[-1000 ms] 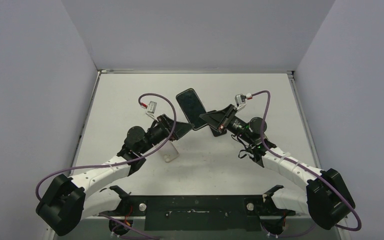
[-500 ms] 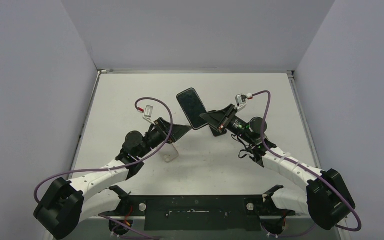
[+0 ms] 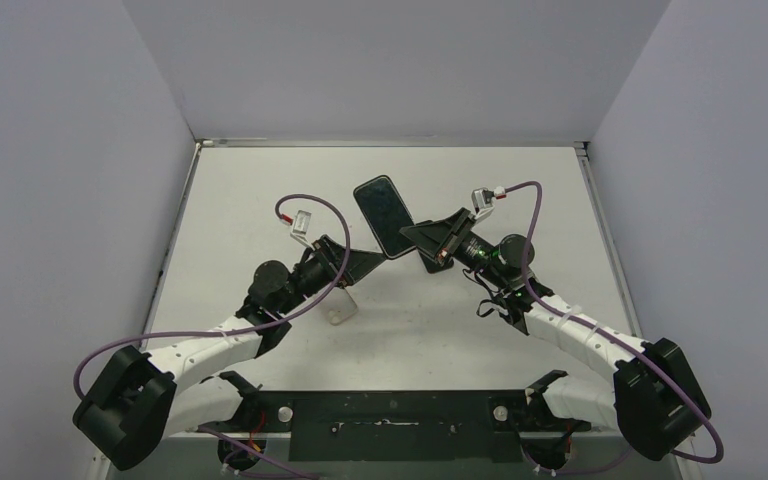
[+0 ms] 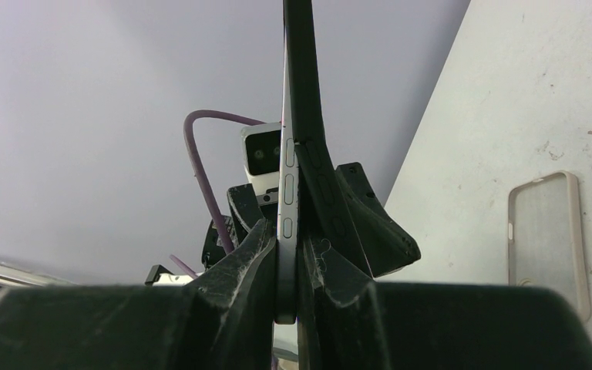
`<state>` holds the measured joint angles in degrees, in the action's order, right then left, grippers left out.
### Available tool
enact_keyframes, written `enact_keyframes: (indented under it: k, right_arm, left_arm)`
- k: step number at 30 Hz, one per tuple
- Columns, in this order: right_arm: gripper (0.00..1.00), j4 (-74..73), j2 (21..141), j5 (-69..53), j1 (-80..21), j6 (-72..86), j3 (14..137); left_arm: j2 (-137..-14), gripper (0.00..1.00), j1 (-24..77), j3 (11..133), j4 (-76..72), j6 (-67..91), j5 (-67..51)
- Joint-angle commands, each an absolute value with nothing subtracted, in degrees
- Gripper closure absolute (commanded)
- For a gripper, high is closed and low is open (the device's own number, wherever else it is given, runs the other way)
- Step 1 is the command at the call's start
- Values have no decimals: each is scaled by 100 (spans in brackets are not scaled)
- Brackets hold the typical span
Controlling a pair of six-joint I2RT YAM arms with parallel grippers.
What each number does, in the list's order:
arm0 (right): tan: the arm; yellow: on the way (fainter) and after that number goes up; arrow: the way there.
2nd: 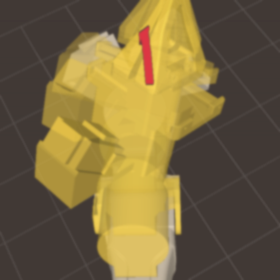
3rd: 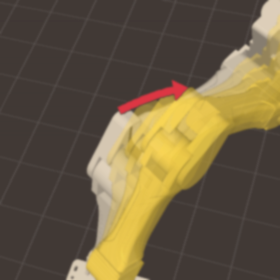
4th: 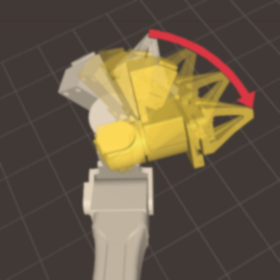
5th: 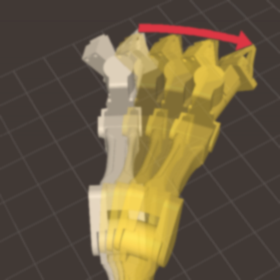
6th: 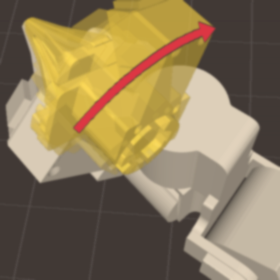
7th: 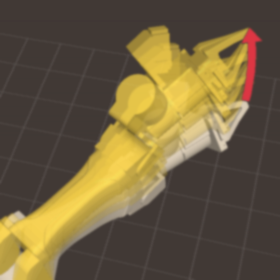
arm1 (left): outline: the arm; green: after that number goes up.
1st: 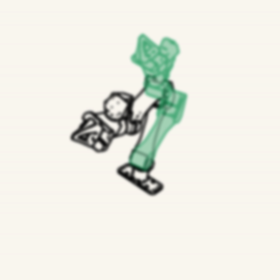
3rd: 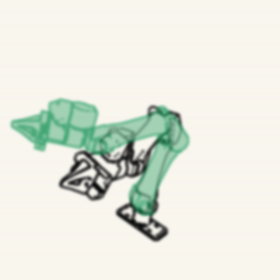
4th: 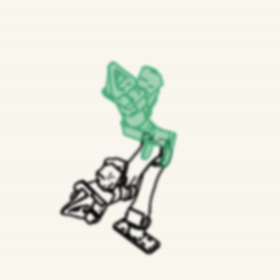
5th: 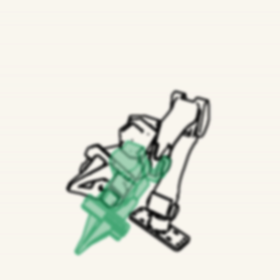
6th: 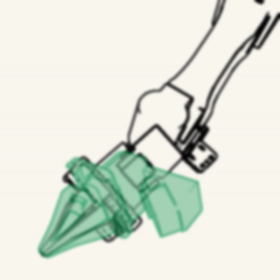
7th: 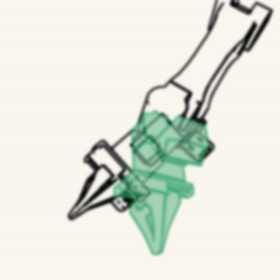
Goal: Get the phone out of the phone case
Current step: Remove the phone case from the phone.
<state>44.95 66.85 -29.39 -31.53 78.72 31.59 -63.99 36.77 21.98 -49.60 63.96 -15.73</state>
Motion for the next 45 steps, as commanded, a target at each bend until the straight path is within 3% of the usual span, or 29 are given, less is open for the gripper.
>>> enact_keyframes:
  k: [1,29,45]
  right_arm:
    - [100,5125,6424,-2927,-3212,7836,3316]
    - [100,5235,6582,-3256,-3378,7712,3446]
    - [100,4790,6528,-3762,-3419,7340,3420]
  left_arm:
    - [-6400,31,3724,2387,-5555,6416,-1758]
    - [-6523,34,3718,2649,-5102,6605,-1423]
    - [-6955,53,3203,3212,-5103,6785,-1744]
